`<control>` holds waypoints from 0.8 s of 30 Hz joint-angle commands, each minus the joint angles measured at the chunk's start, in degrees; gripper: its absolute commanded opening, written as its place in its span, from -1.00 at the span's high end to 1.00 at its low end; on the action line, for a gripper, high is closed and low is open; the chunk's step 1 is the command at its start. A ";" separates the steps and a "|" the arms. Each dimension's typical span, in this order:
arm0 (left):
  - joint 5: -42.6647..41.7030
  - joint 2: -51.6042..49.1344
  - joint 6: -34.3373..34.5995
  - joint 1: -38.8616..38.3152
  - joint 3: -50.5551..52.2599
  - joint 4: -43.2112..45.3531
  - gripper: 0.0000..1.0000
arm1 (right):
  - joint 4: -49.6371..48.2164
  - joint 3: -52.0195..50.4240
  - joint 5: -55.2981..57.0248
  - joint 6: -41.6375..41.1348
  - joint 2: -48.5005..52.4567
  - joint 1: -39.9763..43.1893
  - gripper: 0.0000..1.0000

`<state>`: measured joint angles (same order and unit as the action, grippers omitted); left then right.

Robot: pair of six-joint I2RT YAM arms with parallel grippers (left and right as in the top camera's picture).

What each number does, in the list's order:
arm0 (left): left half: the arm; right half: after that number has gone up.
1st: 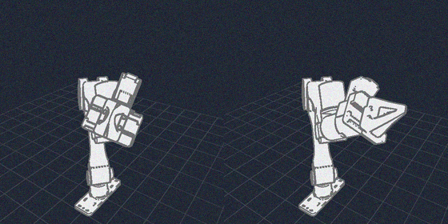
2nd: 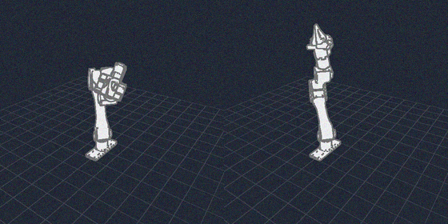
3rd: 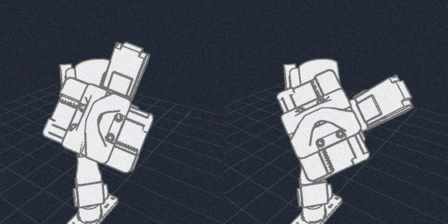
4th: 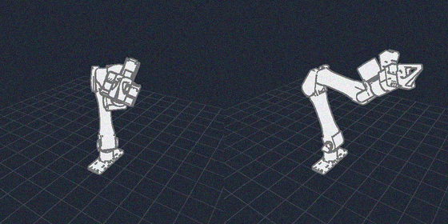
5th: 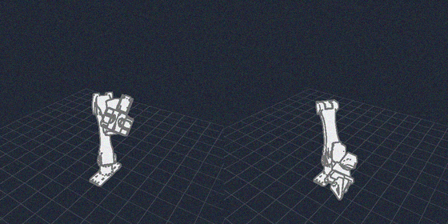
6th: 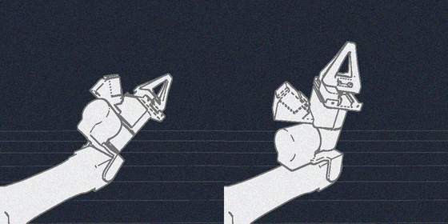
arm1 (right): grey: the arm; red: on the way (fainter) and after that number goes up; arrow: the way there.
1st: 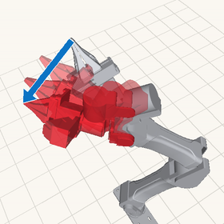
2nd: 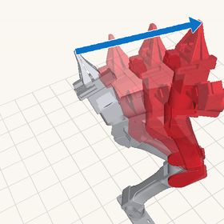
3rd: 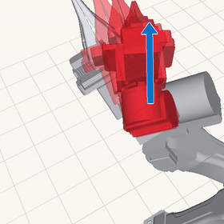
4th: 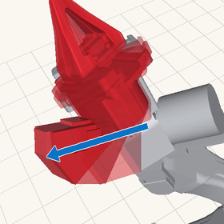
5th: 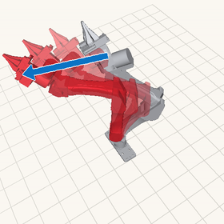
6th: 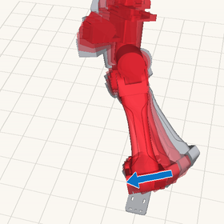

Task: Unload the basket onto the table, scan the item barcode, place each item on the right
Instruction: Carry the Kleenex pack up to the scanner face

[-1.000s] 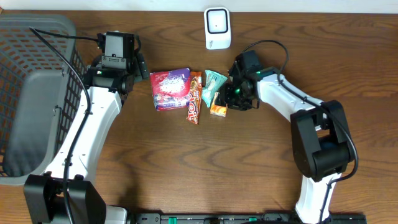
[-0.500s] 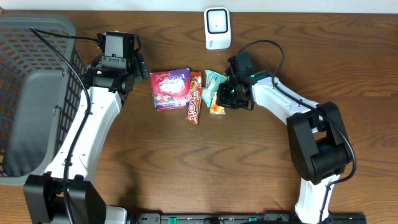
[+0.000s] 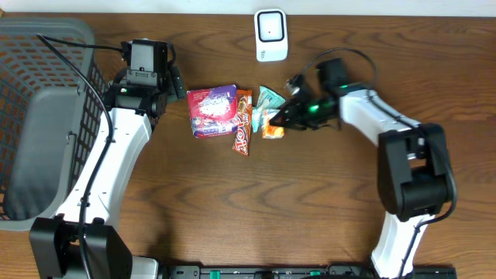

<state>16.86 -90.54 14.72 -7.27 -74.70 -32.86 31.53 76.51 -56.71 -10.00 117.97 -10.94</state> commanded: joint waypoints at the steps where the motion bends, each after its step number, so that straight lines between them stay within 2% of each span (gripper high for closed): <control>1: 0.74 -0.11 -0.74 0.13 -0.33 -0.11 -0.98 | 0.98 0.35 -20.41 13.40 0.33 3.67 0.98; 6: 0.74 -0.11 -0.74 0.13 -0.33 -0.11 -0.99 | 4.83 0.35 -26.25 25.46 0.33 5.27 0.98; 11: 0.76 -0.11 -0.74 0.13 -0.33 -0.11 -0.99 | 9.75 0.35 -25.68 35.93 0.33 3.82 0.98; 21: 0.74 -0.11 -0.74 0.13 -0.33 -0.11 -0.99 | 9.88 0.35 -22.58 36.20 0.33 1.27 0.98; 24: 0.76 -0.11 -0.74 0.13 -0.33 -0.11 -0.99 | 7.89 0.37 -20.13 31.01 0.33 1.29 0.98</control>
<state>16.86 -90.54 14.72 -7.27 -74.70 -32.86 41.08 76.51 -78.15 24.27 117.97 -9.37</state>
